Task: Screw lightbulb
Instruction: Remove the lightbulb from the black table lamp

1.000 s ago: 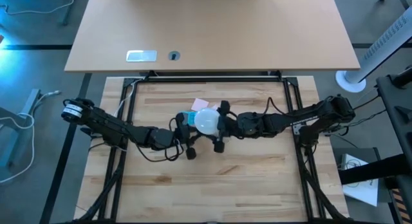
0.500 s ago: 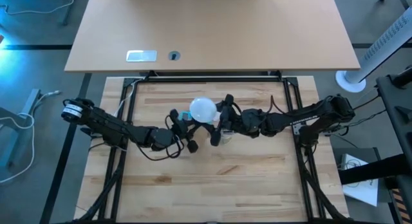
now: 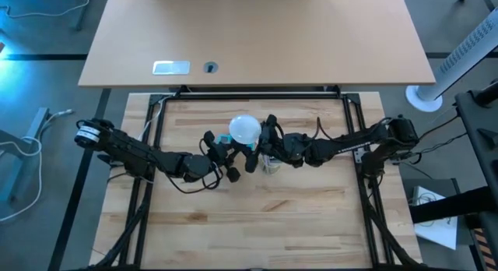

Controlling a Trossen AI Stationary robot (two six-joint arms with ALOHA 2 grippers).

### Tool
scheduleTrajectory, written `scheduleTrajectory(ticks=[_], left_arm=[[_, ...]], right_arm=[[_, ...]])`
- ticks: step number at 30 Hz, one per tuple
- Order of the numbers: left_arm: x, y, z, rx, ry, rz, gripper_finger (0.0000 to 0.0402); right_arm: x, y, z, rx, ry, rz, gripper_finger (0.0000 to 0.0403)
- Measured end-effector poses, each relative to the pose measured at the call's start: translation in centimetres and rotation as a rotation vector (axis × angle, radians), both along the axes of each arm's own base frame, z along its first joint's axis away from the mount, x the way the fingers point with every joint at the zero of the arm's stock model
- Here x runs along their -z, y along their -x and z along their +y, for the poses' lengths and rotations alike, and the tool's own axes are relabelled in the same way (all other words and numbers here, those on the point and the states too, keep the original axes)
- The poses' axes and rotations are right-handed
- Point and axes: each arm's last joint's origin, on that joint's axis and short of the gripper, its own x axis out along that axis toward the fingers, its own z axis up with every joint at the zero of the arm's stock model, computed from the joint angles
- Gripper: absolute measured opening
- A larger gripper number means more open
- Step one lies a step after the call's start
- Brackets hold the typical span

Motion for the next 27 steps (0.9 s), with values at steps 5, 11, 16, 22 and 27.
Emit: scheduleTrajectory(ticks=[5, 11, 16, 22, 27], left_arm=[[0.1, 0.0, 0.0, -0.007, -0.011, 0.012, 0.0059], [-0.1, 0.0, 0.0, 0.054, -0.002, 0.02, 0.0059], [-0.6, 0.6, -0.1, 0.145, -0.005, 0.062, 0.0059], [-1.0, 0.8, -0.6, 0.352, 0.03, 0.067, 0.0059], [-1.1, 0.4, -1.3, 0.568, 0.062, 0.042, 0.0059]], right_arm=[[0.1, 0.0, 0.0, 0.009, 0.001, 0.004, 0.0221], [0.2, 0.0, 0.1, -0.03, 0.028, 0.031, 0.0134], [-0.4, 0.5, 0.3, -0.133, 0.052, 0.059, 0.0134], [-1.1, 1.7, 0.7, -0.353, 0.113, 0.134, 0.0137], [-1.4, 2.4, 1.2, -0.554, 0.187, 0.176, 0.0145]])
